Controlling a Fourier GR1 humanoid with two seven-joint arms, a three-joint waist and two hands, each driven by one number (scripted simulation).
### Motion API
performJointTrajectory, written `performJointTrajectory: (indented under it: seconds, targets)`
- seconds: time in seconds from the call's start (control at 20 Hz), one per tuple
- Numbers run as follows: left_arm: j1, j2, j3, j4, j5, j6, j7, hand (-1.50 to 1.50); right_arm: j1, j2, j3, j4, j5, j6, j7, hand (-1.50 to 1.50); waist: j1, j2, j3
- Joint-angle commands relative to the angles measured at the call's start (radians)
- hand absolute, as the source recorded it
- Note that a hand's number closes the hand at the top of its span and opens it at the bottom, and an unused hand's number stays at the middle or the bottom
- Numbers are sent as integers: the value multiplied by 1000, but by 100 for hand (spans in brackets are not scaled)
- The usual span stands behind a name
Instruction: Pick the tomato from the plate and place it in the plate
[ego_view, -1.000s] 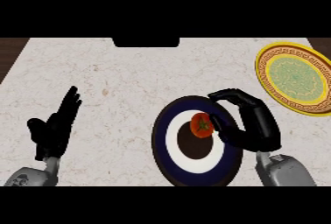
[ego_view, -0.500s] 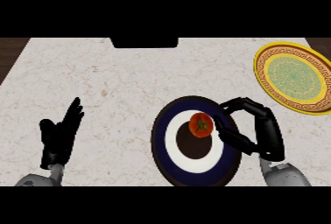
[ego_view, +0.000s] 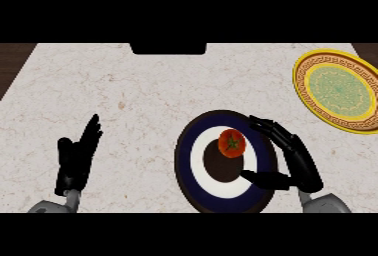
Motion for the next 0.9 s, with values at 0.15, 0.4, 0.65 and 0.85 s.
performJointTrajectory:
  seconds: [0.15, 0.4, 0.65, 0.85]
  targets:
    - [-17, 22, 27, -13, 2, -21, 41, 0, -5, -133, 61, -172, 283, -13, 346, -150, -12, -7, -2]
    - [-37, -31, 3, -21, -31, 28, 60, 0, -142, -160, 129, -238, 378, 231, 652, -150, 1, -5, -2]
    - [-2, -21, 27, -12, -26, -10, 21, 0, -171, -132, 190, -304, 385, 435, 858, -150, 3, -3, -1]
    - [38, -20, 51, -2, -37, -62, -23, 0, -188, -108, 134, -225, 372, 505, 819, -150, 1, 0, 0]
